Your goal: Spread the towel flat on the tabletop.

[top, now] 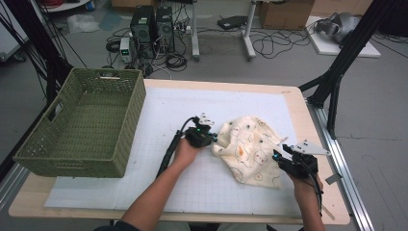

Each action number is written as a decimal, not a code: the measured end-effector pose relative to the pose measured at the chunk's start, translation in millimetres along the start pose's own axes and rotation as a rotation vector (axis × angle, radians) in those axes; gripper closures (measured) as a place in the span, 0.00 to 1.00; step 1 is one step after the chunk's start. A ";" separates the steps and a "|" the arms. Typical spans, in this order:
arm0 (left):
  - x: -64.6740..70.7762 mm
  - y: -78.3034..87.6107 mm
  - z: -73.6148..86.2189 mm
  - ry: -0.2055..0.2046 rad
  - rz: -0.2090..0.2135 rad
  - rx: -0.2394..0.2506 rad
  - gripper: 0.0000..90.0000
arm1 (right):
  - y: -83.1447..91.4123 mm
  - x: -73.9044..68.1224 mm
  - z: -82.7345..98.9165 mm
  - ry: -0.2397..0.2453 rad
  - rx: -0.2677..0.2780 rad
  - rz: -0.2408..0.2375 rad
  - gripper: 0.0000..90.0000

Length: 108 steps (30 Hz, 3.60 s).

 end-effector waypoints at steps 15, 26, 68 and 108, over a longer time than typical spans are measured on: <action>-77.5 75.8 3.3 0.128 -0.281 0.137 0.99 | -16.5 -20.5 -4.9 0.011 -0.009 -0.125 0.60; -66.9 69.6 9.4 0.163 -0.212 0.143 0.53 | -55.5 -81.8 -13.8 0.076 -0.058 -0.376 0.55; 33.0 73.7 45.5 -0.138 0.169 0.124 0.40 | -75.6 -48.5 -4.7 0.029 -0.104 -0.098 0.87; -14.5 116.1 48.8 0.061 0.136 0.160 0.92 | -55.4 -127.8 -27.5 0.155 -0.008 -0.400 0.49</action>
Point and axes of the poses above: each handheld gripper's, and its own axes: y roughly backward along the jaws, z roughly out of its underside, x roughly to its right, the point moved 1 cm from there along -y, roughly forward along the jaws, and after that the axes turned 7 degrees about x, right-handed, at the moved point
